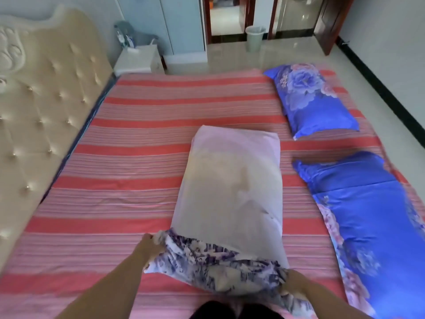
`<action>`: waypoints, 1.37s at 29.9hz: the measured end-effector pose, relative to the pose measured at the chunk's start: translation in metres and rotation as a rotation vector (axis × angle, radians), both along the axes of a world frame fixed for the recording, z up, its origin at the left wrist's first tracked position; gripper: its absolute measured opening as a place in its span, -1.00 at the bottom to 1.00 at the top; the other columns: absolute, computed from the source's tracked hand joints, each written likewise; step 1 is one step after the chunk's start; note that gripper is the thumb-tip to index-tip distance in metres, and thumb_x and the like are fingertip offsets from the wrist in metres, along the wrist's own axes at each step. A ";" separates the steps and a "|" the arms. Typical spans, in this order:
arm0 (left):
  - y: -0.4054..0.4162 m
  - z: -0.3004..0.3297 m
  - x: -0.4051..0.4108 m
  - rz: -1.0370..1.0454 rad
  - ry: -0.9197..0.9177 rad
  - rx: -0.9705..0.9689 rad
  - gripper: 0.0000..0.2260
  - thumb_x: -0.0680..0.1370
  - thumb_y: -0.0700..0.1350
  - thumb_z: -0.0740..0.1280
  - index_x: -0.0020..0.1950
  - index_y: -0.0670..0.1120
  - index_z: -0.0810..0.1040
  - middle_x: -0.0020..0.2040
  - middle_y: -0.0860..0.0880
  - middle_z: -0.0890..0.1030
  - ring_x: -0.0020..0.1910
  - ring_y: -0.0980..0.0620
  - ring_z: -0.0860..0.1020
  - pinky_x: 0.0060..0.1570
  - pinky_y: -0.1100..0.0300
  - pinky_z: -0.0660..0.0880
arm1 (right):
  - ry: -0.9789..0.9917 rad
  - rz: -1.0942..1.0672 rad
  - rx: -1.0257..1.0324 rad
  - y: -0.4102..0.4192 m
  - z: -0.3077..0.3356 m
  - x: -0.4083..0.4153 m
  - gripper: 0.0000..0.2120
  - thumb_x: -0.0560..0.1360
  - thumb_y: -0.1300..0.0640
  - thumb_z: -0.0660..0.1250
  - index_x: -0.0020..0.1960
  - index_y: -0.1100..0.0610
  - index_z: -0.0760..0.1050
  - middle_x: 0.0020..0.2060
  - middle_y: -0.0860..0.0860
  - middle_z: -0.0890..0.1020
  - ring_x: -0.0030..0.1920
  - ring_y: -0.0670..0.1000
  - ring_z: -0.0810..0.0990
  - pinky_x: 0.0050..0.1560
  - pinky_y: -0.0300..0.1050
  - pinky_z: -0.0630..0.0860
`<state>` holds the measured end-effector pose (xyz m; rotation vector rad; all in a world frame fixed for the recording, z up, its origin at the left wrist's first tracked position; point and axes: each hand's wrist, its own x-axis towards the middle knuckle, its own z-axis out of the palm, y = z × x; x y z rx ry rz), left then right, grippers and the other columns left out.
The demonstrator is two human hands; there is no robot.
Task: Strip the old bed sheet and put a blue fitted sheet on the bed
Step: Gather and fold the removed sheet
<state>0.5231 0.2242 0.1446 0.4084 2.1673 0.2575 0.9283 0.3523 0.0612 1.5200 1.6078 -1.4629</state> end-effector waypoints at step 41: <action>-0.177 -0.046 0.060 -0.411 -0.387 -0.103 -0.63 0.38 -0.12 0.53 0.11 -0.13 0.50 0.08 -0.07 0.58 0.03 -0.02 0.58 -0.10 0.18 0.58 | -0.154 0.085 0.764 -0.199 0.023 0.052 -0.80 0.49 0.05 0.28 0.10 -0.03 0.56 -0.07 0.07 0.54 -0.03 0.18 0.53 -0.09 -0.06 0.44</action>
